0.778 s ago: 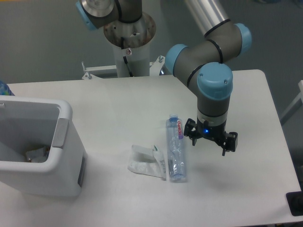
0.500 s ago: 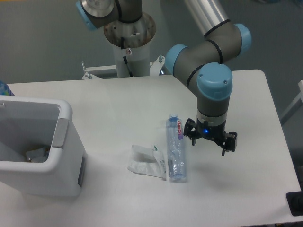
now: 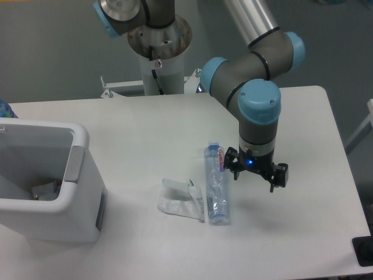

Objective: Place the trash in the trash can

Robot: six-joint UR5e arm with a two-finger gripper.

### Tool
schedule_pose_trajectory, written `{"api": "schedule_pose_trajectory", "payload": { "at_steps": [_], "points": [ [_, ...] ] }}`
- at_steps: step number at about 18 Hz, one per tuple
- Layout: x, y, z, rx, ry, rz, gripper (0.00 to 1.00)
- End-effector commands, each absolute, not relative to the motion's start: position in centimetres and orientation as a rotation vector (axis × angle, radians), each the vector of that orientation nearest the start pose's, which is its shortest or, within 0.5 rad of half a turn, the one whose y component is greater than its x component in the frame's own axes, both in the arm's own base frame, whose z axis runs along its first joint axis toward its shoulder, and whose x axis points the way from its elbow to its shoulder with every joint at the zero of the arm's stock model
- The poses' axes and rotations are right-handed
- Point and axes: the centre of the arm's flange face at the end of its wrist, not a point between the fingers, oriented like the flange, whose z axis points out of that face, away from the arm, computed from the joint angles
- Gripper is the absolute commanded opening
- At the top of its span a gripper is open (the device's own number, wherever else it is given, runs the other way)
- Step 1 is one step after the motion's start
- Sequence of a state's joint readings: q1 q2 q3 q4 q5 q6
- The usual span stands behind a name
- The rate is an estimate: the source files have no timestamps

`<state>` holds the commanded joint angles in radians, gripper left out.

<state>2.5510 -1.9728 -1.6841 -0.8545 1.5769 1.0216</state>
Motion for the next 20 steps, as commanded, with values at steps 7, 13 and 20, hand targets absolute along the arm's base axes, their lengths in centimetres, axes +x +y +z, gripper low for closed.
{"api": "schedule_pose_trajectory", "payload": {
  "at_steps": [7,13,20],
  "points": [
    [-39.4,47.5,26.4,-3.042,0.152,0.199,1.00],
    [-33.5,50.6,24.0,-3.066,0.155,0.133,1.00],
    [-32.7,51.4,22.7,-3.066,0.353,0.126,1.00]
  ]
}}
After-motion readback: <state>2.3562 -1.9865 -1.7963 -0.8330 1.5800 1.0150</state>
